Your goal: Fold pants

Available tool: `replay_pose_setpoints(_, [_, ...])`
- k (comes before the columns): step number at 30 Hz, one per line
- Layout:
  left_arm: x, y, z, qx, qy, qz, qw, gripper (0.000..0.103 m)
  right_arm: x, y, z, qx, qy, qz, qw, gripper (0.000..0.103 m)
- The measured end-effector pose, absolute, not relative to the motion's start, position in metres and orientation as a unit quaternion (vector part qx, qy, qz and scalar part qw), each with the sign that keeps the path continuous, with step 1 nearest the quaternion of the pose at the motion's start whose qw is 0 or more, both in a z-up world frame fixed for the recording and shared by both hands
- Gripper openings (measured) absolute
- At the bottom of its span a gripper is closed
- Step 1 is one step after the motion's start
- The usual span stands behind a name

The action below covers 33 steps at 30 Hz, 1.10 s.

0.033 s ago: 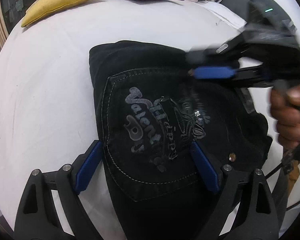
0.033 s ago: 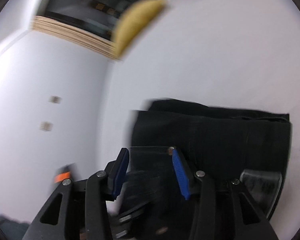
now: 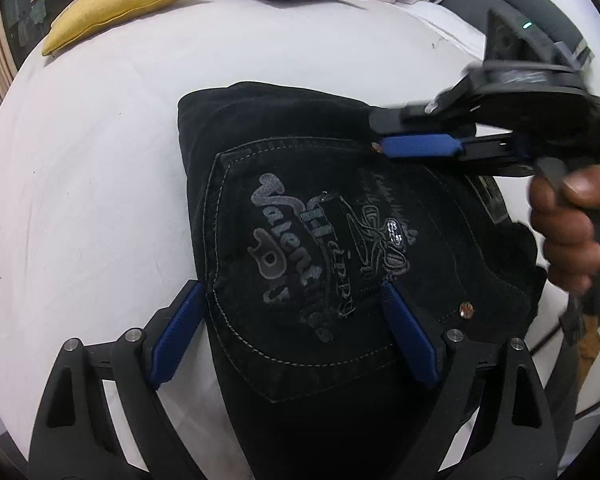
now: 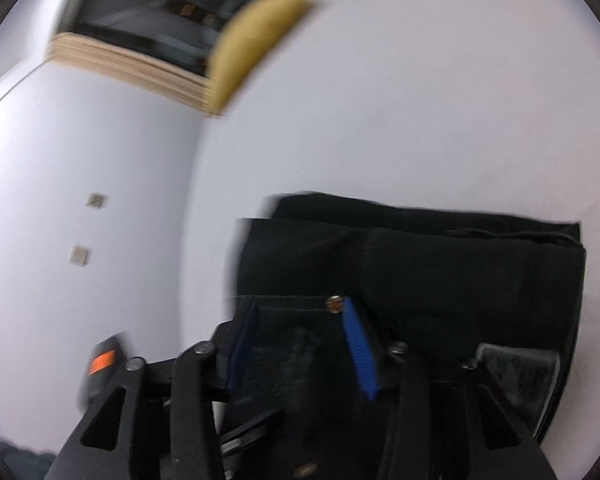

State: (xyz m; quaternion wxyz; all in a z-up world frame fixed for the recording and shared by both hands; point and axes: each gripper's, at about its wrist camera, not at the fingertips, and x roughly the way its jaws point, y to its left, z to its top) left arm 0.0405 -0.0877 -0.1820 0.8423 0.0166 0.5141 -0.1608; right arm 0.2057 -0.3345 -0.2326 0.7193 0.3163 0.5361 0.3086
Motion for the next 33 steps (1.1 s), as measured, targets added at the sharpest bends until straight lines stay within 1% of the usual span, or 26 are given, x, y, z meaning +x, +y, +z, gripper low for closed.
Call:
replay_pose_setpoints(1, [0.041,-0.089,-0.182,0.017,0.514,-0.160,0.842,0.091,0.207,-0.344,-0.237,0.335,0.532,0.295,0.720,0.000])
replay_pose_setpoints(2, [0.042,-0.089,-0.182,0.017,0.514,-0.160,0.842,0.091,0.206,-0.358,-0.236,0.359,0.517,0.280,0.725,0.000])
replay_pose_setpoints(4, [0.040,-0.096,-0.183,0.019,0.514,-0.159,0.842,0.092,0.198,-0.372,-0.227,0.364,0.497,0.263,0.742,0.002])
replay_pose_setpoints(5, [0.042,-0.098,-0.185,0.018,0.515,-0.159,0.842,0.092,0.191,-0.377,-0.218,0.360,0.487,0.263,0.751,0.008])
replay_pose_setpoints(6, [0.043,-0.098,-0.186,0.017,0.515,-0.158,0.842,0.092,0.181,-0.379,-0.208,0.357,0.478,0.274,0.754,0.026])
replay_pose_setpoints(8, [0.045,-0.099,-0.186,0.016,0.516,-0.157,0.842,0.092,0.160,-0.381,-0.195,0.358,0.461,0.305,0.752,0.050])
replay_pose_setpoints(10, [0.046,-0.101,-0.186,0.017,0.516,-0.156,0.842,0.092,0.134,-0.377,-0.190,0.351,0.450,0.343,0.746,0.059])
replay_pose_setpoints(11, [0.045,-0.103,-0.185,0.018,0.516,-0.155,0.842,0.092,0.124,-0.375,-0.195,0.336,0.461,0.346,0.745,0.067])
replay_pose_setpoints(12, [0.044,-0.105,-0.185,0.018,0.516,-0.155,0.842,0.092,0.118,-0.373,-0.204,0.318,0.482,0.329,0.747,0.072])
replay_pose_setpoints(13, [0.044,-0.105,-0.186,0.017,0.516,-0.155,0.842,0.092,0.113,-0.375,-0.218,0.309,0.503,0.309,0.746,0.069])
replay_pose_setpoints(15, [0.040,-0.104,-0.184,0.018,0.515,-0.156,0.843,0.092,0.102,-0.392,-0.237,0.345,0.494,0.302,0.739,0.043])
replay_pose_setpoints(16, [0.039,-0.103,-0.185,0.015,0.515,-0.159,0.842,0.092,0.097,-0.402,-0.240,0.363,0.491,0.294,0.735,0.038])
replay_pose_setpoints(17, [0.039,-0.101,-0.184,0.008,0.517,-0.162,0.841,0.092,0.090,-0.414,-0.241,0.377,0.484,0.279,0.739,0.036])
replay_pose_setpoints(19, [0.036,-0.091,-0.179,-0.010,0.518,-0.163,0.839,0.092,0.076,-0.431,-0.234,0.370,0.475,0.240,0.762,0.038])
replay_pose_setpoints(20, [0.033,-0.082,-0.171,-0.020,0.511,-0.157,0.845,0.092,0.068,-0.441,-0.231,0.364,0.476,0.217,0.770,0.052])
replay_pose_setpoints(21, [0.032,-0.076,-0.167,-0.025,0.505,-0.154,0.849,0.092,0.061,-0.449,-0.224,0.353,0.477,0.186,0.783,0.060])
replay_pose_setpoints(23, [0.033,-0.062,-0.160,-0.037,0.496,-0.145,0.855,0.092,0.055,-0.456,-0.213,0.355,0.461,0.191,0.791,0.062])
replay_pose_setpoints(25, [0.042,-0.050,-0.161,-0.060,0.500,-0.144,0.852,0.092,0.056,-0.457,-0.204,0.360,0.447,0.209,0.792,0.068])
replay_pose_setpoints(26, [0.046,-0.048,-0.162,-0.067,0.505,-0.144,0.849,0.092,0.061,-0.454,-0.202,0.358,0.447,0.213,0.791,0.073])
replay_pose_setpoints(28, [0.058,-0.046,-0.170,-0.082,0.517,-0.157,0.838,0.092,0.072,-0.448,-0.206,0.361,0.455,0.228,0.781,0.074])
replay_pose_setpoints(32, [0.070,-0.060,-0.188,-0.086,0.536,-0.205,0.815,0.092,0.104,-0.435,-0.238,0.351,0.509,0.224,0.754,0.074])
replay_pose_setpoints(33, [0.074,-0.064,-0.194,-0.082,0.545,-0.212,0.807,0.091,0.106,-0.433,-0.243,0.351,0.517,0.225,0.748,0.074])
